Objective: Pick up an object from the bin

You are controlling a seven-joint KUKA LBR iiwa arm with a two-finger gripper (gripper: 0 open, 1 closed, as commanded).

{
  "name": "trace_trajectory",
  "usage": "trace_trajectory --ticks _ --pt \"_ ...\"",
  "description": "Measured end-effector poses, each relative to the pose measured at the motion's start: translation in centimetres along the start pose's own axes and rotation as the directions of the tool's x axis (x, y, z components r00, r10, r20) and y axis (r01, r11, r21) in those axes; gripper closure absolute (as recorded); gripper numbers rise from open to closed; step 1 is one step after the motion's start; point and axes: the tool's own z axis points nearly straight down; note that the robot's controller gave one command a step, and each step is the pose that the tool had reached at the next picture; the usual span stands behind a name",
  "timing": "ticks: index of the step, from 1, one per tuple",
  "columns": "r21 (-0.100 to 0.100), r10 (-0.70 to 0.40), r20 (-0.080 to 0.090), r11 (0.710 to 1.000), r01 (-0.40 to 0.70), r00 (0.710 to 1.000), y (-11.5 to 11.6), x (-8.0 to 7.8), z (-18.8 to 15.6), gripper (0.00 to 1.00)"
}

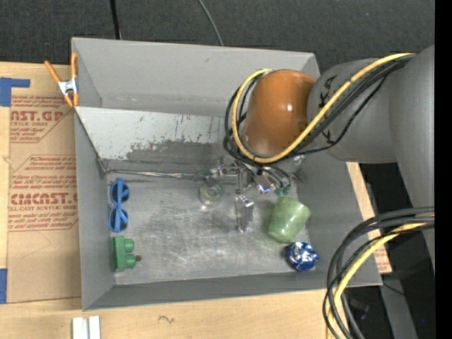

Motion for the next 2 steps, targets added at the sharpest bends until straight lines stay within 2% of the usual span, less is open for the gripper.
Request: trace_trajectory --ticks 1,2 --pt "0.009 -0.204 0.030 0.979 0.204 0.978 -0.85 -0.50 1.90 0.00" --pt "0.019 -0.329 0.020 0.944 0.328 0.944 0.03 -1.05 1.99 0.00"
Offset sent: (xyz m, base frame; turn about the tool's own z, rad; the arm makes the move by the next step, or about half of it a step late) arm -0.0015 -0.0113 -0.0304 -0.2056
